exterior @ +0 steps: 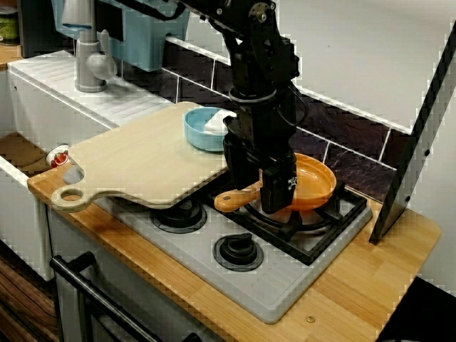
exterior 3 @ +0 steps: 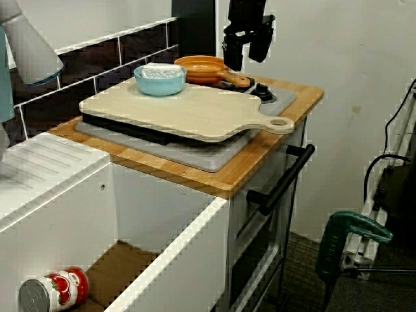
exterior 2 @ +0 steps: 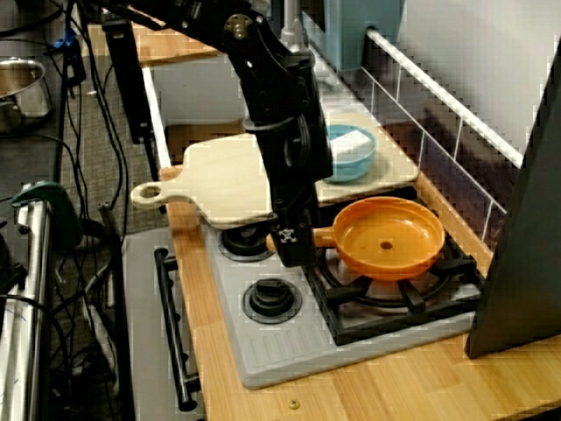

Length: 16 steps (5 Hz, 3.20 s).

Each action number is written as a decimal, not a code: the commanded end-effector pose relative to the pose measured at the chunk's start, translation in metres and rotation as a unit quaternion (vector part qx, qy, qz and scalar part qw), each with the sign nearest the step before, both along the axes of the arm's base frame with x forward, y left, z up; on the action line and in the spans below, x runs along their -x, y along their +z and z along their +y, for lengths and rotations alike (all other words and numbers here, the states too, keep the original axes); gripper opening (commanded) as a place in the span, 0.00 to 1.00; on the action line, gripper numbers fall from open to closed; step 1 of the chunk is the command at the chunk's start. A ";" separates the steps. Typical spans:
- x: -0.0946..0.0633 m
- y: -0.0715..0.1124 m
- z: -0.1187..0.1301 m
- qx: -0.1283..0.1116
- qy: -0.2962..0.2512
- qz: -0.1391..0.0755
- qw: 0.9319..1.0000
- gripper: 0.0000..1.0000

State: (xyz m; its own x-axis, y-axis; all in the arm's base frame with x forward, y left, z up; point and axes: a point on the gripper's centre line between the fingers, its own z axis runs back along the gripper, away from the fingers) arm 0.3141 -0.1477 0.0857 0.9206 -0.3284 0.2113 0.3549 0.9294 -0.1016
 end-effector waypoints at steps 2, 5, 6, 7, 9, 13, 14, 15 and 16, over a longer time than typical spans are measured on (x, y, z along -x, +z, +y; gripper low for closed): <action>-0.007 0.037 0.036 0.023 0.012 -0.032 0.999 1.00; -0.006 0.020 0.033 0.010 0.013 -0.031 0.999 1.00; -0.006 0.013 0.030 0.006 0.015 -0.031 0.999 1.00; -0.005 0.008 0.027 0.003 0.016 -0.030 0.999 1.00; -0.005 0.004 0.026 0.000 0.018 -0.030 0.999 1.00; -0.012 -0.020 0.021 -0.015 0.022 -0.025 0.999 1.00; -0.013 -0.021 0.023 -0.010 0.026 -0.019 0.999 0.00; -0.015 -0.017 0.025 -0.006 0.027 -0.019 0.999 0.00; -0.015 -0.014 0.027 -0.005 0.027 -0.018 0.999 0.00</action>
State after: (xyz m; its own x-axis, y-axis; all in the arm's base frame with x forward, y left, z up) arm 0.3167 -0.1217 0.0549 0.9422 -0.2811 0.1823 0.2990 0.9510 -0.0790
